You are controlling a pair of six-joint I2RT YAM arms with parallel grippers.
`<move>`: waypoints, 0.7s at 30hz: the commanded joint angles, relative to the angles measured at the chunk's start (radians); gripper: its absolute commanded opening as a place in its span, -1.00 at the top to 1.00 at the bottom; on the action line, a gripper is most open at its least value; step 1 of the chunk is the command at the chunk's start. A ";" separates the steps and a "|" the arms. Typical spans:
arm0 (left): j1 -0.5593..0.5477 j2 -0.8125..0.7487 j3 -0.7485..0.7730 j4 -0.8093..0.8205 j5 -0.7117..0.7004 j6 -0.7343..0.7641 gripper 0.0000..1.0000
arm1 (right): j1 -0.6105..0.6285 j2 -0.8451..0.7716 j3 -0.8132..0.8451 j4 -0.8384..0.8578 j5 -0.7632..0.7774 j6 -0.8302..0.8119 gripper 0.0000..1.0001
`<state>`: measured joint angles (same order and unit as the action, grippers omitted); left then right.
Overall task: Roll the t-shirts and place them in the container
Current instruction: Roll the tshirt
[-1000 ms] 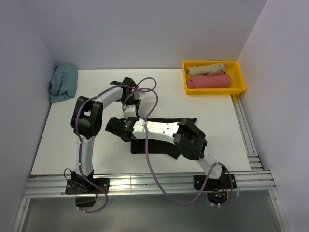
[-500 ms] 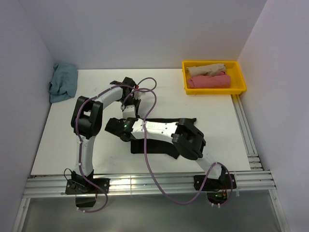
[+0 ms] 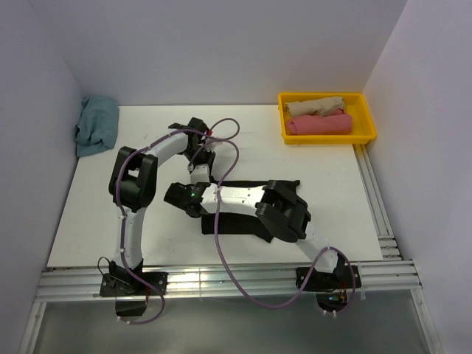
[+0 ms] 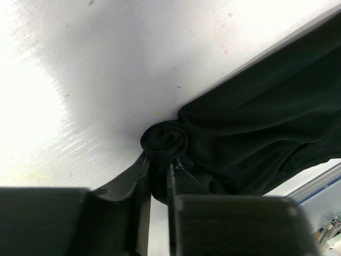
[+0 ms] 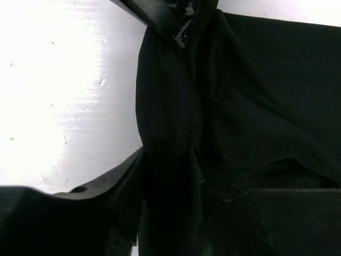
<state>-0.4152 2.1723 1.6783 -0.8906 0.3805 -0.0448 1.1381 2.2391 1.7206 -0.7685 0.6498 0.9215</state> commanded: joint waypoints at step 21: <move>0.124 -0.129 0.032 0.002 0.199 0.100 -0.60 | -0.238 -0.328 -0.837 1.389 -0.752 0.253 0.53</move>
<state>-0.3172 2.1353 1.7481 -0.8963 0.5068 0.0090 0.9058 1.8812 0.9180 0.3294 0.0490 1.0901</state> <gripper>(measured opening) 0.795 0.291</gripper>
